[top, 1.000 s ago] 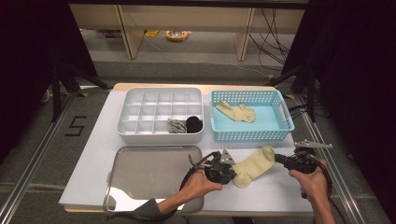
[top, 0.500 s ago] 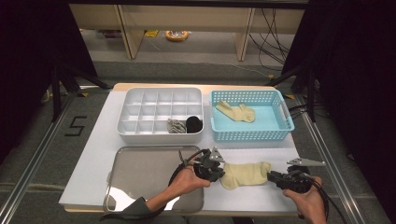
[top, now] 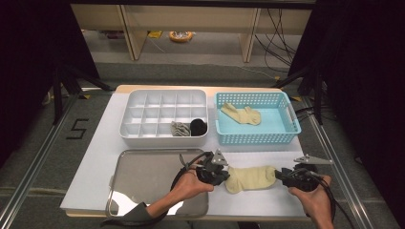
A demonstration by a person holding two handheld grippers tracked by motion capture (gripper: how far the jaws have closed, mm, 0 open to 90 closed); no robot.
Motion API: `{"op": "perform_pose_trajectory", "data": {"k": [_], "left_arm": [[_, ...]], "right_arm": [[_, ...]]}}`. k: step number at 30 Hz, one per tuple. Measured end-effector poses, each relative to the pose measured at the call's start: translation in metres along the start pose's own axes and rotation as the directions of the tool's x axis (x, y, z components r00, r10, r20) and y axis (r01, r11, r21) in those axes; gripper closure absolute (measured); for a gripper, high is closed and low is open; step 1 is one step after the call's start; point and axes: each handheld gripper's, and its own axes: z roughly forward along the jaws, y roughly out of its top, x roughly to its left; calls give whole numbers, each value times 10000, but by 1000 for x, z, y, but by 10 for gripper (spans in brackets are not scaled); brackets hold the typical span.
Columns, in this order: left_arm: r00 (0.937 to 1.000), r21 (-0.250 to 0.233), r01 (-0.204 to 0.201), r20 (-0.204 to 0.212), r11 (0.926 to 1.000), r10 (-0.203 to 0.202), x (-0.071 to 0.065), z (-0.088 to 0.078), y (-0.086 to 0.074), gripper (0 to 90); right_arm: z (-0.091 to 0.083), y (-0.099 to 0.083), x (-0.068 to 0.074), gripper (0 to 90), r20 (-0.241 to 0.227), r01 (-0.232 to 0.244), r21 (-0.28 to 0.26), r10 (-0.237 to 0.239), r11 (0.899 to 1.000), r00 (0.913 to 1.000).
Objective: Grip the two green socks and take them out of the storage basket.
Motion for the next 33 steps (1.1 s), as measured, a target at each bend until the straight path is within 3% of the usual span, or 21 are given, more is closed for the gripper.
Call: {"op": "perform_pose_trajectory", "data": {"k": [3,7,9,12,14,16,17,20,21,22,25,27,28,30,32,33], "left_arm": [[9997,-358,161,-172,9992,-167,1,-9,3,844],[9992,-797,396,-11,9960,-398,3,-29,9,844],[9992,-908,409,17,9950,-410,5,-43,14,844],[9990,-1120,427,-59,9928,-437,8,-61,21,844],[9990,-1208,434,-76,9917,-446,10,-70,25,844],[9988,-1255,458,-123,9910,-478,12,-79,31,844],[9986,-1263,499,-124,9907,-519,12,-81,32,844],[9991,-1214,414,72,9917,-408,9,-90,41,843],[9993,-1143,364,95,9928,-356,7,-93,43,843],[9997,-1074,257,82,9939,-249,3,-99,47,844],[9999,-1053,108,101,9944,-98,0,-106,51,843],[10000,-904,66,-20,9959,-68,-3,-111,53,843],[10000,-867,29,-90,9962,-36,-4,-112,54,842],[9999,-731,-41,-98,9973,34,-5,-107,56,842],[9998,-565,-41,207,9984,53,-10,-88,59,842],[9998,-565,-41,207,9984,53,-10,-88,59,842]], "right_arm": [[0,1,1,637,-77,107,-57,-107,9999,9999],[-1,4,4,638,-472,-14,-150,7,9999,9989],[-4,5,9,640,-526,-428,-83,423,9990,9977],[-7,6,8,642,-469,-107,-274,94,9996,9989],[-8,7,7,644,-502,57,-415,-78,9991,9987],[-8,7,9,645,-674,-442,-371,416,9983,9969],[-9,6,7,647,-542,-234,-322,217,9992,9983],[-9,5,7,648,-628,-560,-322,539,9979,9966],[-11,6,4,648,-372,-152,-245,143,9996,9992],[-11,6,3,648,-412,-151,-259,141,9995,9991],[-12,6,4,649,-393,-177,-249,168,9995,9991],[-11,6,5,649,-550,-315,-311,298,9990,9980],[-9,6,3,649,-853,-262,-478,221,9985,9961],[-9,5,2,649,-651,-185,-383,160,9991,9978],[-11,5,2,649,-527,-291,-330,273,9990,9982],[-11,5,2,649,-527,-291,-330,273,9990,9982]]}}
